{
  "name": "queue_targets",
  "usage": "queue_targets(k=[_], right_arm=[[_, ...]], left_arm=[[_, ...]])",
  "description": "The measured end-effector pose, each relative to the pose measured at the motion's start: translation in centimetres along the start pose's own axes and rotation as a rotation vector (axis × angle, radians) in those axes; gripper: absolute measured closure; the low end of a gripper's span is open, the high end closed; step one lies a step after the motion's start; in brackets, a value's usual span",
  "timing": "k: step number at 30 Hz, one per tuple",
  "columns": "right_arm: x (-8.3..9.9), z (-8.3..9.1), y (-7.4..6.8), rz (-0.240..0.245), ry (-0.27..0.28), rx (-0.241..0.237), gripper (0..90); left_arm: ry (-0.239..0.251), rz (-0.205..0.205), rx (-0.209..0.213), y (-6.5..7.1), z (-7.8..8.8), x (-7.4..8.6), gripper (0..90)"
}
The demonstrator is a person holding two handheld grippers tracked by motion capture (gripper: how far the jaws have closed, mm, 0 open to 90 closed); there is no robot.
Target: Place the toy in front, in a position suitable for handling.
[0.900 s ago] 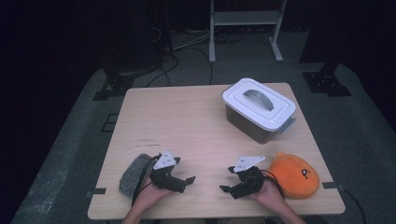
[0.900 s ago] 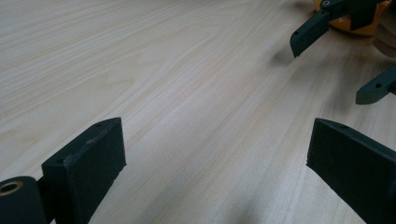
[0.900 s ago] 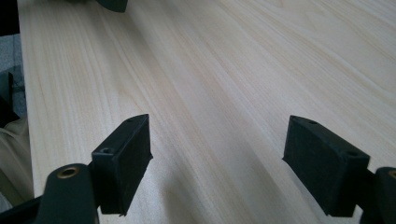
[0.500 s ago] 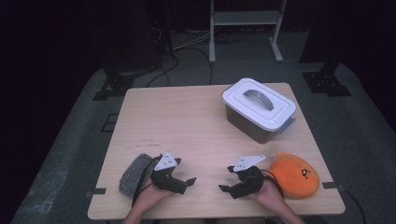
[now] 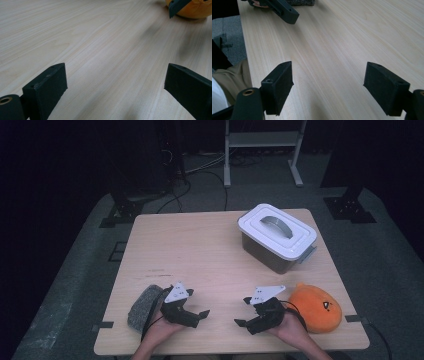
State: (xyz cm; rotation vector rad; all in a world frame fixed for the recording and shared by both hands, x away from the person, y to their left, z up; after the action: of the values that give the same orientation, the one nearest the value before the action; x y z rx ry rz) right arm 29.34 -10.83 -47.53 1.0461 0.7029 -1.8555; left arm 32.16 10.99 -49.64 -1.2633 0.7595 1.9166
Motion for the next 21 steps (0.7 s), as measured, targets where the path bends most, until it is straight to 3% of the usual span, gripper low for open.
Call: queue_targets(k=[6,12,21], right_arm=[[-1.0,1.5,0.5,-0.008,0.014,-0.006,21.7],[-2.2,3.8,2.0,-0.002,0.029,0.016,21.7],[-2.6,6.4,3.8,-0.001,0.036,0.04,20.9]], left_arm=[[0.003,0.001,0.001,0.0,0.0,0.0,3.6],[0.013,-0.003,0.005,0.1,0.1,-0.2,3.6],[0.033,0.001,0.011,0.2,0.0,-0.3,3.1]])
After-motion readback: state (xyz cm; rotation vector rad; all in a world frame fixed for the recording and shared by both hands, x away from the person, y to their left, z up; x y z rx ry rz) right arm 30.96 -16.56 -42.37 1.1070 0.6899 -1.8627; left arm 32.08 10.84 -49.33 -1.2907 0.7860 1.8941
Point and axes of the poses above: each handheld gripper's, and its own axes: z roughly backward along the jaws, x roughly out of its underside, y roughly to its right, the point moved 6 cm from there along -z, roughly forward along the jaws, and after that the axes turned 12 degrees about y, right-handed, at the moved point
